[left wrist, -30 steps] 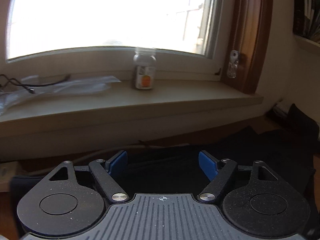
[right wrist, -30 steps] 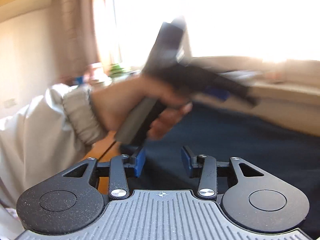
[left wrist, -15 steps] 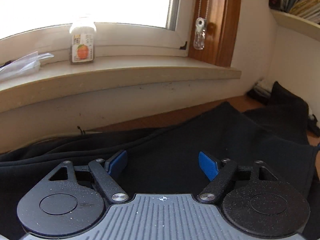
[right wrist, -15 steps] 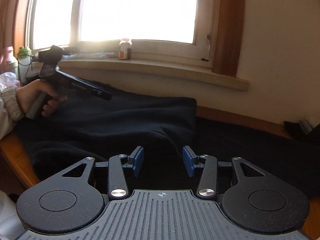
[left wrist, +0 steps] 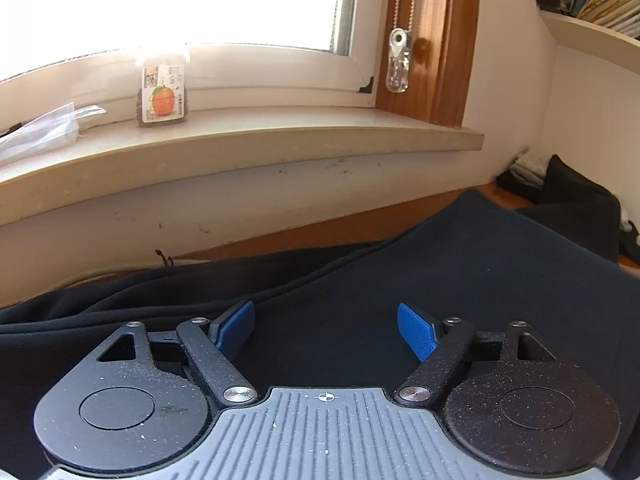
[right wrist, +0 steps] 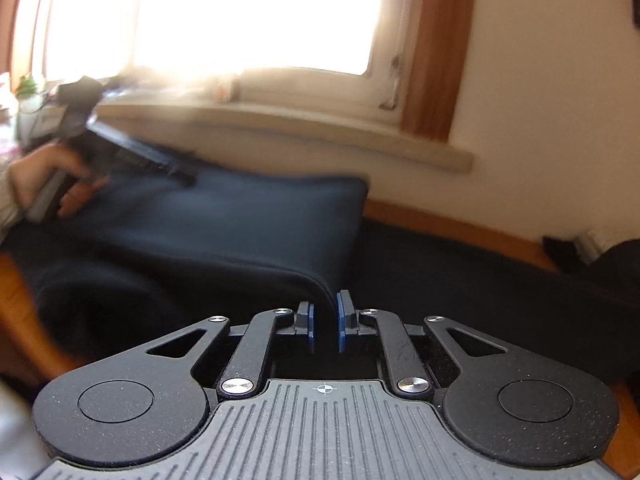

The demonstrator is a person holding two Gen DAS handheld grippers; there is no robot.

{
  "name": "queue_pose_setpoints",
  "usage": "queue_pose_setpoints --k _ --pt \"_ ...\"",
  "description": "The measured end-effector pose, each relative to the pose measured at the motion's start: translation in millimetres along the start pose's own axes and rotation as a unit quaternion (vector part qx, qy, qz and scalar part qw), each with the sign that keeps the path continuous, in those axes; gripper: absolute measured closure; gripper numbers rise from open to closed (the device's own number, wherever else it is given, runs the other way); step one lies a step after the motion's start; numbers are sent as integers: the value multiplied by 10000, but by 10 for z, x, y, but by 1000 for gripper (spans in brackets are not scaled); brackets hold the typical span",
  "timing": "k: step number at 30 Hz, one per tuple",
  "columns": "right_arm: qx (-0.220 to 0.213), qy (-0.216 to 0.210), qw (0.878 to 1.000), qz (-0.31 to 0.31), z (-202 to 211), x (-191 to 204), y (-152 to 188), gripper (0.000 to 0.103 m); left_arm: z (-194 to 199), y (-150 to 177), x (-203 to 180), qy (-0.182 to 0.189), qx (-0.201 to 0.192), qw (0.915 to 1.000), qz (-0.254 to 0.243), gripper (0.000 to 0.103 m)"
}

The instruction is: Fold clothes

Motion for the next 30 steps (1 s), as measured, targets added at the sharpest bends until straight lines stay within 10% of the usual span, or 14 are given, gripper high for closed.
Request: queue_pose_setpoints --k 3,7,14,19,22,30 --pt "141 -48 9999 -2 -71 -29 148 90 -16 3 -14 -32 69 10000 -53 21" --pt "-262 -135 9981 -535 101 -253 102 64 -16 11 -31 -54 92 9999 -117 17" --pt "-1196 -415 9858 -1099 274 -288 -25 66 -21 -38 -258 -176 110 9981 -587 10" --pt "-737 -766 9915 -750 -199 -45 -41 74 -100 -207 -754 349 60 9956 -867 10" --pt "-423 131 9986 -289 -338 -102 72 87 -226 -310 -1123 573 22 9916 -1160 10" --pt "-731 -126 9865 -1462 108 -464 380 86 -696 -336 -1513 885 16 9891 -1174 10"
Point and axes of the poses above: each gripper's, at about its wrist camera, not at the fingertips, and z roughly against the way its jaws point, x to its left, y to its underside, the point moved 3 cm from there along -z, roughly the way its jaws point, and after that the axes turned 3 degrees about z, right-handed, at the moved point
